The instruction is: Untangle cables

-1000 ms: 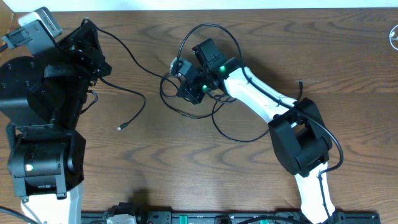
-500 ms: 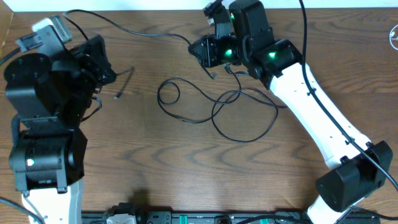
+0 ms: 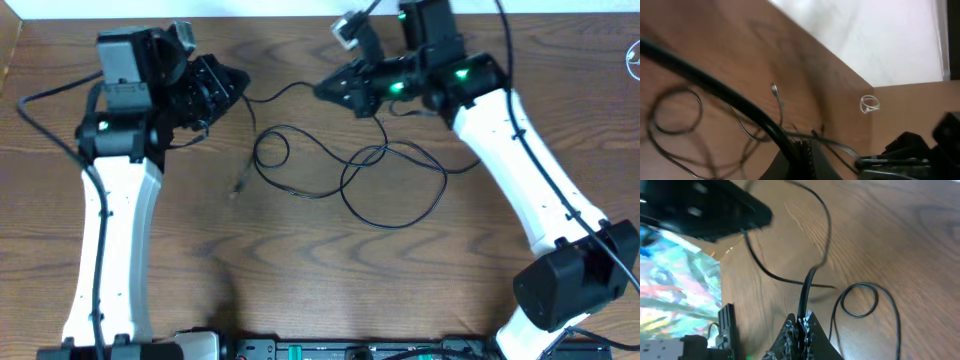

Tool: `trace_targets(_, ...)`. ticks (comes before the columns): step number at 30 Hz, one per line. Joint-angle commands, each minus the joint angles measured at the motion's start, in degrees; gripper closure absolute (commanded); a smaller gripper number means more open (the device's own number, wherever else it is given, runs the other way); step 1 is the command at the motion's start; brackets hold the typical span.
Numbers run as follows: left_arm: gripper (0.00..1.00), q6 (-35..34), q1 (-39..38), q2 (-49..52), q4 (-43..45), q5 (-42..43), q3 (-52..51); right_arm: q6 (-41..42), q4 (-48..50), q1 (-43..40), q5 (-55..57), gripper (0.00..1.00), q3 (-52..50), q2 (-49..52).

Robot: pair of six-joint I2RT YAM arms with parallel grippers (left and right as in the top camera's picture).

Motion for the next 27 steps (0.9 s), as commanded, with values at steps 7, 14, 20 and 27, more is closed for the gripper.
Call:
trace_targets(7, 0.93, -18.6, -3.5, 4.6, 7.6, 3.3, 0.4, -0.6, 2.6, 0.8, -6.8, 0.99, 0.0, 0.0)
trace_targets(14, 0.93, -24.1, -5.6, 4.5, 10.8, 3.3, 0.4, 3.2, 5.0, 6.1, 1.1, 0.96, 0.0, 0.7)
trace_targets(20, 0.93, -27.7, -5.6, 4.5, 10.8, 3.5, 0.4, 5.0, 7.7, 8.1, 1.7, 0.94, 0.0, 1.8)
trace_targets(27, 0.93, -28.7, -5.7, 4.5, 10.8, 3.6, 0.4, 6.8, 9.5, 8.6, 1.7, 0.88, 0.0, 1.8)
